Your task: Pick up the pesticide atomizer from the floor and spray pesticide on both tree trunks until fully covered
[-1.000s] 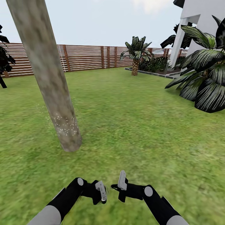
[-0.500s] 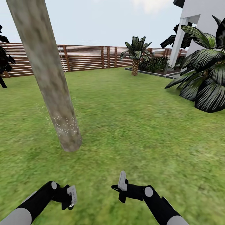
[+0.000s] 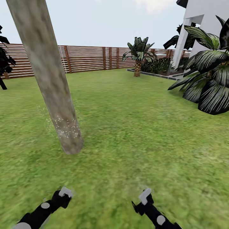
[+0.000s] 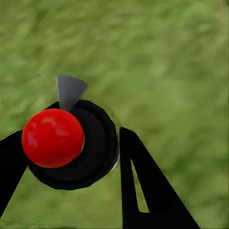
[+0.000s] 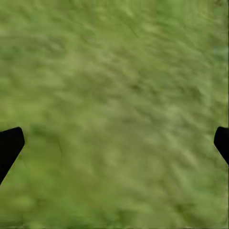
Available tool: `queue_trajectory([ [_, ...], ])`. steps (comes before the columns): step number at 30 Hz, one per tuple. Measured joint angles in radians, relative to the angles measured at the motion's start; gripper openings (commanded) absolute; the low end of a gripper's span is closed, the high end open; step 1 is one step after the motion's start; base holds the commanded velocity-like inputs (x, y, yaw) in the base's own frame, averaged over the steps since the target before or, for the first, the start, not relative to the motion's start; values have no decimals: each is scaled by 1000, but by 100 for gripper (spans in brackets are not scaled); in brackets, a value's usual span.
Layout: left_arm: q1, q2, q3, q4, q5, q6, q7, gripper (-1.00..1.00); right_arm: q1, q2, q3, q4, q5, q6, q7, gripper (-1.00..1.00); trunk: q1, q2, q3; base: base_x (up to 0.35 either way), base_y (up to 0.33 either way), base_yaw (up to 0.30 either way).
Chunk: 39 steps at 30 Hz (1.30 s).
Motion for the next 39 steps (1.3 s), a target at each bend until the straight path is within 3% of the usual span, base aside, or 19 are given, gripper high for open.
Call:
queue_trajectory([
  [2, 1, -11, 5, 136, 96, -130, 137, -100, 2, 0, -76, 55, -5, -58, -112, 100, 0, 0, 0, 0, 0, 0],
  [3, 3, -13, 8, 177, 127, -176, 189, -100, 3, -1, -117, 65, -11, -104, -146, 100, 0, 0, 0, 0, 0, 0],
  [5, 57, -10, 13, 209, 180, -255, 257, -100, 20, -16, -199, 73, -9, -182, -225, 100, 0, 0, 0, 0, 0, 0],
  [6, 77, -10, 13, 211, 200, -278, 272, -100, 26, -25, -213, 74, -8, -193, -239, 100, 0, 0, 0, 0, 0, 0],
  [8, 112, -9, 16, 219, 274, -336, 308, -100, 34, -45, -232, 84, -7, -208, -257, 100, 0, 0, 0, 0, 0, 0],
  [10, 136, -13, 9, 223, 305, -351, 316, -100, 43, -50, -236, 116, -7, -212, -263, 100, 0, 0, 0, 0, 0, 0],
  [16, 173, -41, 9, 240, 327, -360, 310, -100, 63, -42, -238, 169, -10, -214, -266, 100, 0, 0, 0, 0, 0, 0],
  [25, 174, -43, 8, 240, 328, -358, 310, -100, 68, -42, -241, 169, -13, -215, -266, 100, 0, 0, 0, 0, 0, -16],
  [27, 174, -43, 8, 240, 327, -357, 309, -100, 69, -44, -273, 168, -43, -215, -265, 100, 0, 0, 0, 0, 0, -204],
  [28, 174, -43, 8, 240, 327, -357, 309, -100, 69, -46, -306, 168, -87, -215, -263, 100, 0, 0, 0, 0, 0, -257],
  [31, 174, -43, 8, 242, 326, -357, 309, -100, 69, -49, -341, 168, -161, -215, -260, 100, 0, 0, 0, 0, 0, -287],
  [39, 189, -43, 10, 240, 329, -363, 311, -100, 69, -49, -347, 169, -180, -215, -259, 100, 0, 0, 0, -233, -75, -299],
])
